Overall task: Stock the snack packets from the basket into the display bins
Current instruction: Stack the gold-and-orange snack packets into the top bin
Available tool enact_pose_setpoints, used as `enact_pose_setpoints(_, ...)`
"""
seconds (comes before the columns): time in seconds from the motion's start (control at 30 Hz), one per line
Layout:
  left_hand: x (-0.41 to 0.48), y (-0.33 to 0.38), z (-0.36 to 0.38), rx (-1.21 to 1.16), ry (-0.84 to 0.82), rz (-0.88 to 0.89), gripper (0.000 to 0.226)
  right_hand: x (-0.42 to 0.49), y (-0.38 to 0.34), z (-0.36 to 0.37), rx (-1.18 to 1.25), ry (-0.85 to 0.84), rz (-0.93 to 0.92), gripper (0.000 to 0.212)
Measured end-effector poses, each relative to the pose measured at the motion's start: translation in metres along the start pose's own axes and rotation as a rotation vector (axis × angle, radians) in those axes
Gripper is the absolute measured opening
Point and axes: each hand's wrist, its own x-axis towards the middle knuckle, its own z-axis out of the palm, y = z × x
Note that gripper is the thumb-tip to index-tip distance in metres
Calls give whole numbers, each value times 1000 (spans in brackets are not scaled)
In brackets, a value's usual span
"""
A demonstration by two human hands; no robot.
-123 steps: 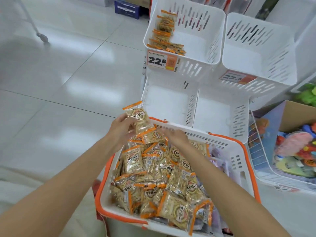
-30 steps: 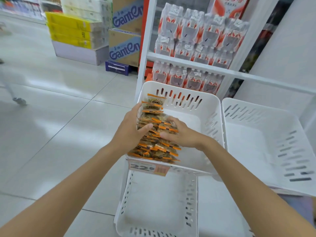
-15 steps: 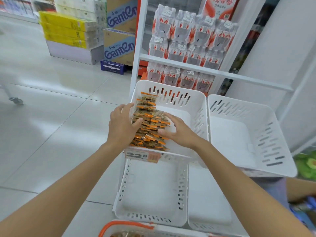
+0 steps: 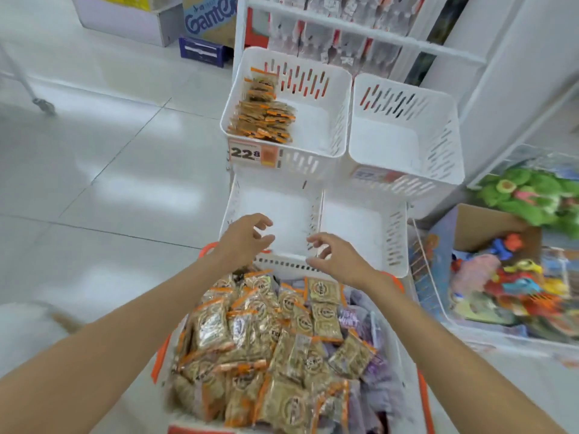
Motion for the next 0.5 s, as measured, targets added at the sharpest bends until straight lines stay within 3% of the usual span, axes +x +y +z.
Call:
enact_pose_setpoints(0.07,-24,-14,13,-39,-51,-96,20,-19,39,26,-31,-150,112,52)
enact_pose_setpoints(0.17,-43,-36,29,-10,-57,-75,17,-33,84,57,-24,-193,247,54)
enact_pose_setpoints(0.27,-54,-47,38,-6,-79,-63,16,-33,104,77,-78,-222,244,50)
enact_pose_setpoints(0.4,-65,-55,44,-9,-66,-114,22,-32,105,99,-108,-248,193,75)
enact_pose_setpoints(0.5,-68,-54,47,-34,-60,-115,23,-33,108,104,-31,-166,234,84)
